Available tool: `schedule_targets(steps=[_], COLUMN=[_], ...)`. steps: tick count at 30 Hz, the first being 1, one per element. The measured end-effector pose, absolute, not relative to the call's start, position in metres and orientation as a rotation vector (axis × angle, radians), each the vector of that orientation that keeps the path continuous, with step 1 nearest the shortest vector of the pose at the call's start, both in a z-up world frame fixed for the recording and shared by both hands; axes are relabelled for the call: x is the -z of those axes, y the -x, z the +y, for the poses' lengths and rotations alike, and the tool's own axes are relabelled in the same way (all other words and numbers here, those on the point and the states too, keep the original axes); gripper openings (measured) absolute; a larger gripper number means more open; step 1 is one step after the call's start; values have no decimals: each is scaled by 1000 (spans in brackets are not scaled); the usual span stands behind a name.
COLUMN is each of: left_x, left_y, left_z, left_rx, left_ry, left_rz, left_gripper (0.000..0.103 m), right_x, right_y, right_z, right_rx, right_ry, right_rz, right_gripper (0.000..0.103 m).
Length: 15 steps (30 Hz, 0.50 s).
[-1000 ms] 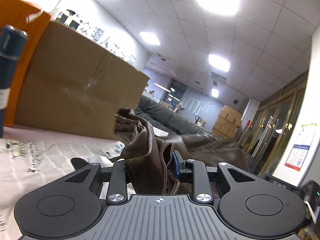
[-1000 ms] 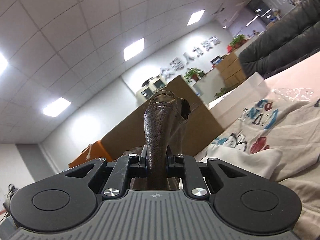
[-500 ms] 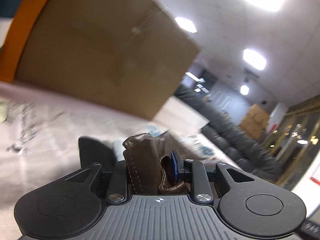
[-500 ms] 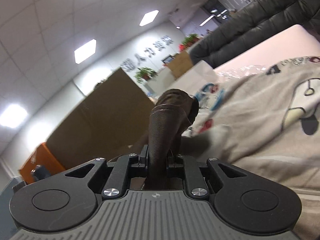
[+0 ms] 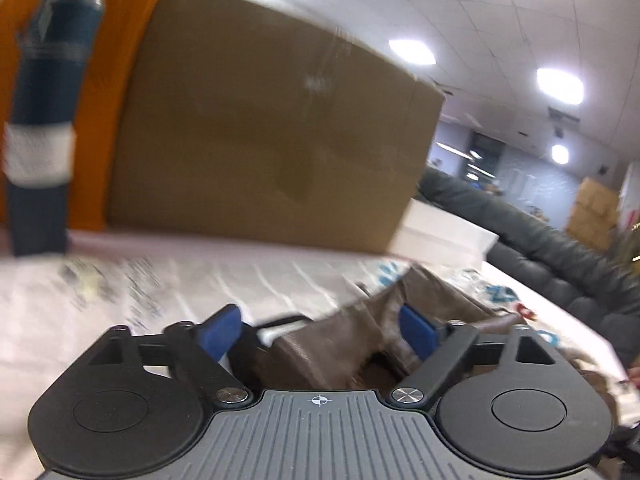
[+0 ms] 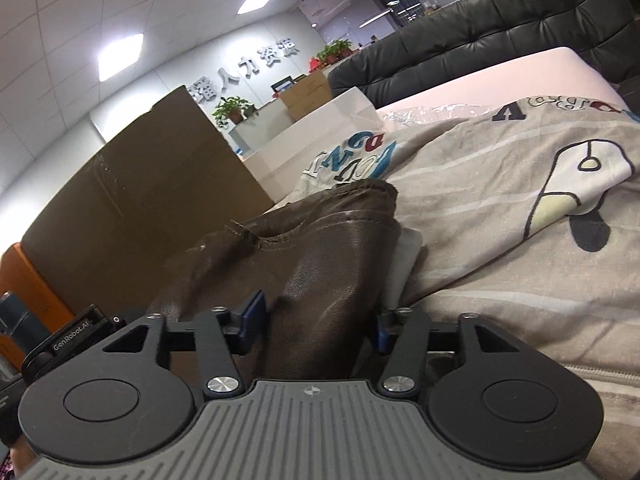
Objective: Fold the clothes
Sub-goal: 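Grasp the jacket with the left gripper while the right gripper holds it, carry it to the bed, then lower the folded jacket onto the bed and open both grippers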
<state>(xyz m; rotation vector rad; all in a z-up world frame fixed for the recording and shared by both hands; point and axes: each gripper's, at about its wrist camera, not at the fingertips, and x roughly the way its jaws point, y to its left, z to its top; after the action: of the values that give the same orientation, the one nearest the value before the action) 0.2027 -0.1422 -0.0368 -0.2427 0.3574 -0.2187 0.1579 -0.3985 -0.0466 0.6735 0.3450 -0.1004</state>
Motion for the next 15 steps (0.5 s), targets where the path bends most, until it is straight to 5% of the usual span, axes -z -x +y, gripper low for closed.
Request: schedule_targets(steps=[5,15], left_x=[11,-60], left_y=[-167,-82], left_z=[-140,-135], left_rx=[258,376], left_ry=[84,-398], left_rz=[289,20], left_gripper=[100,103], right_x=[43,27], right_y=[-139,-90], right_z=[-405,-381], right_rx=[129,202], right_ry=[-737,-746], right_rz=[261,232], right_gripper=[83,85])
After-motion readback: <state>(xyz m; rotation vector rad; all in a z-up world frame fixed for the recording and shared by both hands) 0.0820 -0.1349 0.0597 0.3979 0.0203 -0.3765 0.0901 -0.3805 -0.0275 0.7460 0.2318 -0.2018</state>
